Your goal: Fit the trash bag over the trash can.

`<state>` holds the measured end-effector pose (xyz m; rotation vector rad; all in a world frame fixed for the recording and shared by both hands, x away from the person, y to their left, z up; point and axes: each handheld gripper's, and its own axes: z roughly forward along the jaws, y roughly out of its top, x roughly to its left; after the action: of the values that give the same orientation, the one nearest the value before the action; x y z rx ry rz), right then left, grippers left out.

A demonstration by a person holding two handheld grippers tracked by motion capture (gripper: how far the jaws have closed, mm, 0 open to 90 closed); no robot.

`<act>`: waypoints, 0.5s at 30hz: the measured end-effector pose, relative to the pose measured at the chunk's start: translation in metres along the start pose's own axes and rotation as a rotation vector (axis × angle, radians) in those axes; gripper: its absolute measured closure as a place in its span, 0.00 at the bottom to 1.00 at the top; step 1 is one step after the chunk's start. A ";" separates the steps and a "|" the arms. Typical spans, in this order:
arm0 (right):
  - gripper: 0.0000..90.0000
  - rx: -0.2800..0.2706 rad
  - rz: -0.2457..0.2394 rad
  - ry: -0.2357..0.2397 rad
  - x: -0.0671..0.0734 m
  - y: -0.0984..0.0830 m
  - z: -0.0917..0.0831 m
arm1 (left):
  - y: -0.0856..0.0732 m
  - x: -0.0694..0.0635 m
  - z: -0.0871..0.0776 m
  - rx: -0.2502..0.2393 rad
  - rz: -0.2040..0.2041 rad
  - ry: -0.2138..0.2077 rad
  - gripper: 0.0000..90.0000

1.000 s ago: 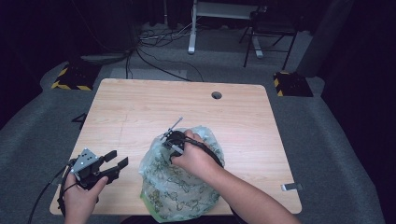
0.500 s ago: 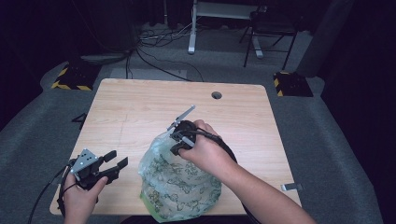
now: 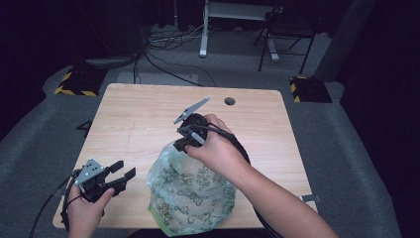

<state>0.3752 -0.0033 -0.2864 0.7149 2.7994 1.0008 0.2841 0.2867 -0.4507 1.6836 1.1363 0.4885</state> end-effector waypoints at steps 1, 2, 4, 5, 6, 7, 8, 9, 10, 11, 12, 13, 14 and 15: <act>0.94 -0.004 -0.004 0.003 0.000 0.002 0.003 | 0.000 0.000 0.000 0.003 -0.002 -0.001 0.47; 0.93 -0.006 -0.003 0.005 0.001 0.005 0.006 | 0.000 0.000 0.000 0.003 -0.001 -0.002 0.47; 0.93 -0.012 -0.008 0.011 0.003 0.008 0.012 | 0.000 0.001 0.000 0.000 -0.001 -0.003 0.47; 0.93 -0.012 -0.008 0.010 0.004 0.010 0.015 | -0.001 0.001 0.000 -0.002 -0.006 -0.003 0.47; 0.93 -0.015 -0.012 0.008 0.005 0.011 0.018 | -0.001 0.001 0.000 -0.003 -0.008 -0.003 0.47; 0.93 -0.019 -0.013 0.008 0.005 0.012 0.020 | 0.000 0.002 0.000 -0.003 -0.006 -0.002 0.47; 0.94 -0.019 -0.012 0.008 0.005 0.013 0.022 | 0.000 0.002 -0.001 -0.001 -0.005 -0.002 0.47; 0.94 -0.021 -0.012 0.009 0.006 0.015 0.023 | 0.000 0.002 -0.001 -0.001 -0.005 -0.001 0.47; 0.94 -0.021 -0.010 0.007 0.006 0.016 0.024 | 0.000 0.002 -0.001 -0.001 -0.006 -0.001 0.47; 0.94 -0.025 -0.013 0.007 0.007 0.017 0.026 | -0.001 0.002 0.000 -0.003 -0.008 -0.003 0.47; 0.94 -0.020 -0.013 0.007 0.008 0.018 0.027 | -0.001 0.001 0.000 -0.002 -0.007 -0.005 0.47; 0.94 -0.010 -0.019 0.007 0.009 0.018 0.029 | 0.000 0.001 0.000 -0.001 -0.004 -0.005 0.47; 0.95 0.003 -0.019 0.010 0.011 0.017 0.031 | 0.000 0.001 0.000 -0.002 -0.004 -0.006 0.47; 0.95 0.016 -0.026 0.012 0.012 0.016 0.032 | 0.000 0.001 -0.001 -0.002 -0.004 -0.005 0.47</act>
<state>0.3780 0.0315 -0.3012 0.6746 2.8225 0.9834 0.2840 0.2878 -0.4509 1.6791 1.1348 0.4822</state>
